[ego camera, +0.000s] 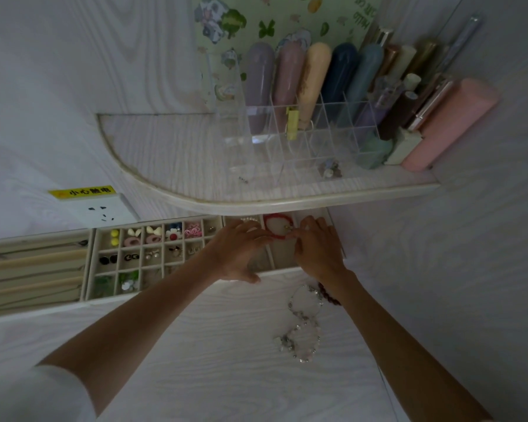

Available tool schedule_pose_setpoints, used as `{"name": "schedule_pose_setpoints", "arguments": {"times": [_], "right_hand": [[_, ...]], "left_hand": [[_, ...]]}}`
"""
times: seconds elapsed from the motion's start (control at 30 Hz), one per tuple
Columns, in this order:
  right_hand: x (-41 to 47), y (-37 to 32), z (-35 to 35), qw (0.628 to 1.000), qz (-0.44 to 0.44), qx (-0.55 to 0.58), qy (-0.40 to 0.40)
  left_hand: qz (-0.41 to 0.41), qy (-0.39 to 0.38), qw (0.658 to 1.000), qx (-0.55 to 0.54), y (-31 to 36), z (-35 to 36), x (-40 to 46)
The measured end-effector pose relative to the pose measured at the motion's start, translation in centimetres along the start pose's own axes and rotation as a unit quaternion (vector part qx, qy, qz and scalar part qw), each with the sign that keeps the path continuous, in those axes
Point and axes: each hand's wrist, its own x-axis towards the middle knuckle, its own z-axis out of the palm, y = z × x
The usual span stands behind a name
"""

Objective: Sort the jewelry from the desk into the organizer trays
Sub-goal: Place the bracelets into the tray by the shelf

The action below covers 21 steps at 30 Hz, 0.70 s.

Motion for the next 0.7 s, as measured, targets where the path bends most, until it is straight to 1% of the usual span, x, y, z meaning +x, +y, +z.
{"name": "schedule_pose_setpoints", "arguments": {"times": [0.07, 0.13, 0.23, 0.27, 0.37, 0.47, 0.53, 0.6, 0.67, 0.7], "right_hand": [[0.0, 0.0, 0.0, 1.000, 0.002, 0.012, 0.009], [-0.1, 0.3, 0.1, 0.999, 0.019, 0.026, 0.034], [-0.2, 0.5, 0.3, 0.997, 0.023, 0.006, 0.068], [-0.2, 0.6, 0.5, 0.998, 0.017, -0.004, 0.060], [-0.1, 0.7, 0.5, 0.999, 0.009, -0.049, -0.011], [0.6, 0.4, 0.2, 0.999, 0.013, -0.042, -0.022], [0.6, 0.4, -0.4, 1.000, 0.016, -0.011, -0.006], [-0.4, 0.7, -1.6, 0.998, 0.025, 0.055, 0.029], [-2.5, 1.0, -3.1, 0.988, 0.057, 0.131, 0.056], [-3.8, 1.2, -3.8, 0.981, 0.080, 0.163, 0.072]], "left_hand": [[0.002, 0.000, 1.000, -0.002, 0.0, 0.0, 0.0], [0.001, -0.004, 1.000, -0.001, 0.1, -0.2, 0.1], [-0.025, -0.011, 1.000, 0.000, 0.3, -0.6, 0.5], [-0.033, -0.012, 0.999, 0.003, 0.3, -0.5, 0.8], [-0.044, -0.011, 0.999, 0.000, 0.5, -0.5, 1.5], [-0.051, -0.032, 0.998, 0.013, 0.5, -0.5, 1.7], [-0.044, -0.024, 0.999, -0.001, 0.6, -0.7, 1.6], [-0.020, 0.042, 0.999, 0.006, 0.9, -1.1, 1.3], [-0.011, 0.096, 0.995, -0.014, 1.7, -1.8, 1.0], [-0.012, 0.085, 0.996, -0.035, 2.5, -2.5, 1.0]]}}
